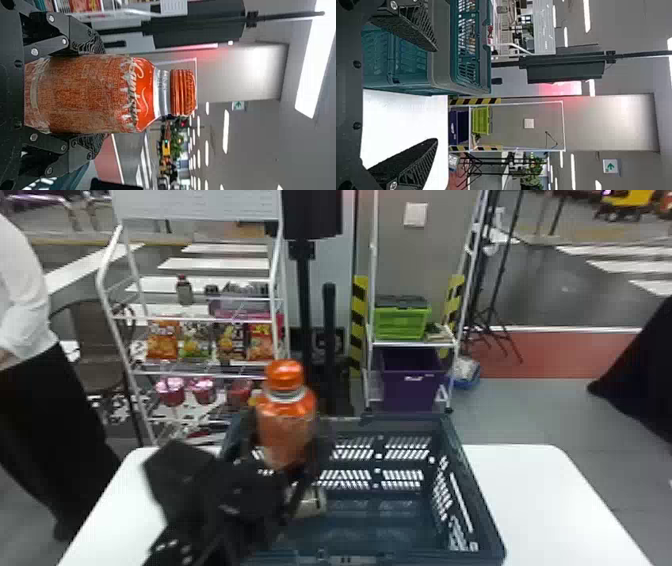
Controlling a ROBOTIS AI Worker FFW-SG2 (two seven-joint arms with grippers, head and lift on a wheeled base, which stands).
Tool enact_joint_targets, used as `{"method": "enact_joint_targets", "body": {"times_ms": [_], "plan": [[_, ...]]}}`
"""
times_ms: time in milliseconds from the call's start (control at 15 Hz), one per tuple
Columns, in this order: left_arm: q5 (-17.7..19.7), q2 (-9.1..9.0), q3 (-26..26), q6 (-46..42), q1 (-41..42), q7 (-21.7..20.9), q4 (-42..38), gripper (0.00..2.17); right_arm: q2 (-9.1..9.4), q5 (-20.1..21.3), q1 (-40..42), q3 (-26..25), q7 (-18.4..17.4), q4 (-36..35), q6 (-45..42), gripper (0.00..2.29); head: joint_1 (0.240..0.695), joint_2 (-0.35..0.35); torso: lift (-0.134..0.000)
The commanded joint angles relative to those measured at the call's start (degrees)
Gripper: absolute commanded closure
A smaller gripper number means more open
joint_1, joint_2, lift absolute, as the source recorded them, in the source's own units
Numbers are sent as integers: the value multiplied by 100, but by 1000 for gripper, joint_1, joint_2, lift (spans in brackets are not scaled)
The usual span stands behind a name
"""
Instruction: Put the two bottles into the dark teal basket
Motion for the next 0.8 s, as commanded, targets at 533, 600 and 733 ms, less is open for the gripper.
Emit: {"method": "enact_joint_targets", "body": {"times_ms": [533,600,733], "plan": [[503,202,-1083,4779,-3013,-1543,2025,2010,67,-424,232,-1031,1393,750,-1501,83,499,0,0],[424,193,-1232,5043,-3294,-1790,2306,2013,67,-468,215,-1066,1481,811,-1589,87,499,0,0],[266,114,-1487,5324,-3760,-2124,2939,2013,67,-521,206,-1075,1499,917,-1747,87,499,0,0]]}}
